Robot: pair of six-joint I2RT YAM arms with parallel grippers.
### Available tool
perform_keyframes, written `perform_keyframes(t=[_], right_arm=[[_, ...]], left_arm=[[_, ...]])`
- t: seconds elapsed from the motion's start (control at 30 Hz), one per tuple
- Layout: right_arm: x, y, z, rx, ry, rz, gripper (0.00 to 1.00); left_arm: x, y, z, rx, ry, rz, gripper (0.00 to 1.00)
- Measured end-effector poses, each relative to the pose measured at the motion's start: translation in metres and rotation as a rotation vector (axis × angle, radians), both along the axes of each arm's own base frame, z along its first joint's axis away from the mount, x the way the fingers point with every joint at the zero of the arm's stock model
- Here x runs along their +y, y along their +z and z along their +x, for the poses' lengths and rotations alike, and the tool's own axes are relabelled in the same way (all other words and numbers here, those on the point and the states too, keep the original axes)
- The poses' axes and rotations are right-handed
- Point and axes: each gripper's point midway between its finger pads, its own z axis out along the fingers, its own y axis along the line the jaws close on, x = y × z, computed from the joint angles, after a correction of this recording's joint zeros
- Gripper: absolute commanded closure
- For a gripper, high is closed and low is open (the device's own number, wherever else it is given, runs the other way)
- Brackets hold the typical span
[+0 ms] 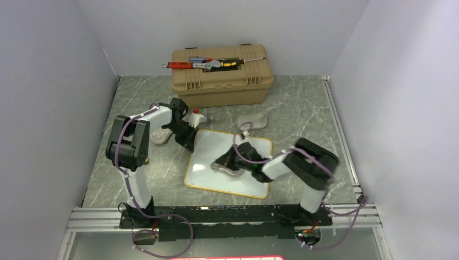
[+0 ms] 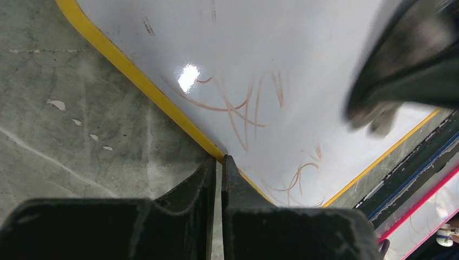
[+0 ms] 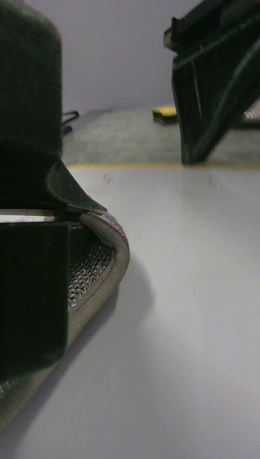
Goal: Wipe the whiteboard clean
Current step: Erase the whiteboard at the center of the board, then adjust the whiteboard.
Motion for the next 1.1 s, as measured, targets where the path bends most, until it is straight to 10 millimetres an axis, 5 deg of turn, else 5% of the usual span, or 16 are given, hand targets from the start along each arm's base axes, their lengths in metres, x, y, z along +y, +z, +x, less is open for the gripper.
perform_keyframes(t=[0.13, 0.27, 0.33, 0.53, 0.7, 0.83, 0.93, 1.1], right_arm=[[0.071, 0.007, 0.007, -0.04, 0.146, 0.148, 1.0], [0.07, 0.008, 0.003, -0.023, 0.169, 0.115, 1.0], [0.05, 0.008, -0.003, 0.014, 0.149, 0.061, 1.0], [-0.051, 0.016, -0.021, 0.099, 0.024, -0.087, 1.0], [-0.104, 0.024, -0.019, 0.126, -0.016, -0.22, 1.0], [-0.13, 0.057, 0.019, 0.09, -0.066, -0.301, 1.0], [-0.153, 0.075, 0.067, 0.049, -0.151, -0.355, 1.0], [-0.192, 0.041, 0.107, 0.132, -0.233, -0.494, 1.0]], left_arm=[[0.0, 0.0, 0.0, 0.006, 0.0, 0.003, 0.92], [0.0, 0.0, 0.0, 0.014, 0.0, 0.005, 0.92], [0.0, 0.0, 0.0, 0.015, 0.0, 0.005, 0.92], [0.002, 0.001, -0.001, 0.019, 0.002, 0.003, 0.92], [0.01, 0.001, -0.002, 0.023, -0.01, 0.023, 0.84], [0.02, 0.004, -0.006, 0.023, -0.03, 0.048, 0.5], [0.026, 0.015, -0.015, 0.004, -0.064, 0.051, 0.43], [0.027, 0.035, -0.057, -0.045, -0.171, 0.049, 0.34]])
